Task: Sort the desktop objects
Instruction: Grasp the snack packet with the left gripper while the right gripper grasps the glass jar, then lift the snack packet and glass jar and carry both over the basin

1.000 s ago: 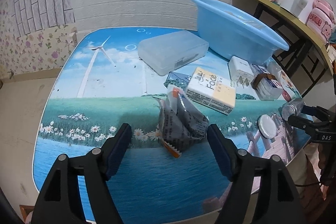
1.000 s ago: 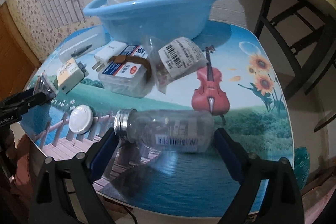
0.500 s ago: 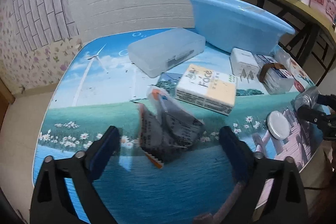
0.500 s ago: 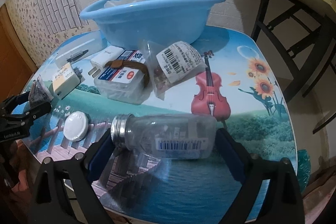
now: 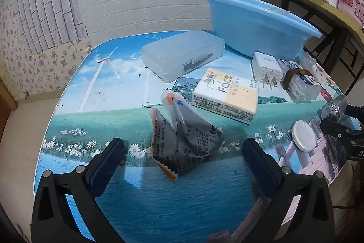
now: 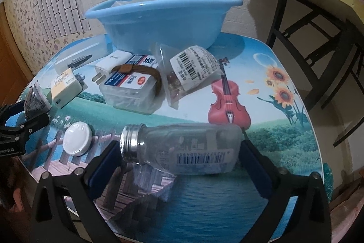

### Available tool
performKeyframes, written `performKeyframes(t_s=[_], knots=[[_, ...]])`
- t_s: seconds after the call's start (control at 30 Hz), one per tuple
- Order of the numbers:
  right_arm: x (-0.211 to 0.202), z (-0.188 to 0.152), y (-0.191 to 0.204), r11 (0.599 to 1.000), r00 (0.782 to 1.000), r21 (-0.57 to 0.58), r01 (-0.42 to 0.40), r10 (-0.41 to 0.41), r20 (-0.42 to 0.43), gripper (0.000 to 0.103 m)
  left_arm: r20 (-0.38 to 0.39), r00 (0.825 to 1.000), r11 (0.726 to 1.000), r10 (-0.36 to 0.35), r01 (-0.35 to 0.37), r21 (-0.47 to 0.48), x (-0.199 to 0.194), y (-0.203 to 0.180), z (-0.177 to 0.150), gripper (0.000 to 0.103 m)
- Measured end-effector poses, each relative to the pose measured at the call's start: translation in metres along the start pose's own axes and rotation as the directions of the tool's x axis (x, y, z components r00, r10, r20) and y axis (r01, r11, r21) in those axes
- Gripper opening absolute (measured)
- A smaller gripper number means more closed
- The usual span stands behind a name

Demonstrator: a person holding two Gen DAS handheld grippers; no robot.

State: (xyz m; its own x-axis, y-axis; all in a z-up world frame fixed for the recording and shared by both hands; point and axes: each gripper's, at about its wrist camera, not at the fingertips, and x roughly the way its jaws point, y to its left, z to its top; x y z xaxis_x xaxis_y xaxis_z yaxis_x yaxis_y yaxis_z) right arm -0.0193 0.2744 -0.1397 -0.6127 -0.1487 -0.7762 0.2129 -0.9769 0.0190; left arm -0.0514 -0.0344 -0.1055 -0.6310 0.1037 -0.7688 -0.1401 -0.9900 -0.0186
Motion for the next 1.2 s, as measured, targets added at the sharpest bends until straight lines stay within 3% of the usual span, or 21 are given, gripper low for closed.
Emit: performKeyframes(t_s=[0.33,0.43,0.47,0.6,0.7,0.93,1.2], knots=[[-0.002,-0.003,0.001,1.0,1.0,-0.005,-0.002,0.002,0.021,0.103,0.034,0.999,1.0,-0.018,0.018,0.02,-0.005,-0.001,-0.007,0.101],[-0.002,-0.003,0.001,1.0,1.0,-0.008,-0.002,0.002,0.023,0.103,0.048,0.998,0.999,-0.029,0.027,0.035,-0.008,-0.003,-0.007,0.086],[-0.003,-0.003,0.0,1.0,1.0,-0.008,-0.002,0.002,0.024,0.102,0.053,0.998,0.999,-0.032,0.029,0.042,-0.009,-0.004,-0.007,0.077],[-0.005,-0.001,-0.002,1.0,0.999,-0.008,-0.002,0.002,0.034,0.085,0.063,0.997,0.998,-0.039,0.036,0.048,-0.012,-0.005,-0.006,0.054],[-0.006,-0.001,-0.004,1.0,0.999,-0.009,-0.006,0.006,0.033,0.085,0.055,0.997,0.998,-0.047,0.044,0.049,-0.013,-0.004,-0.005,0.048],[-0.01,0.0,-0.007,0.999,0.999,0.002,-0.032,0.032,0.032,0.085,-0.005,0.996,0.996,-0.085,0.085,0.025,-0.015,0.001,0.002,0.041],[-0.023,0.008,-0.008,0.999,0.997,0.0,-0.05,0.05,0.063,0.085,-0.023,0.994,0.993,-0.105,0.106,0.05,-0.023,-0.005,0.01,0.038]])
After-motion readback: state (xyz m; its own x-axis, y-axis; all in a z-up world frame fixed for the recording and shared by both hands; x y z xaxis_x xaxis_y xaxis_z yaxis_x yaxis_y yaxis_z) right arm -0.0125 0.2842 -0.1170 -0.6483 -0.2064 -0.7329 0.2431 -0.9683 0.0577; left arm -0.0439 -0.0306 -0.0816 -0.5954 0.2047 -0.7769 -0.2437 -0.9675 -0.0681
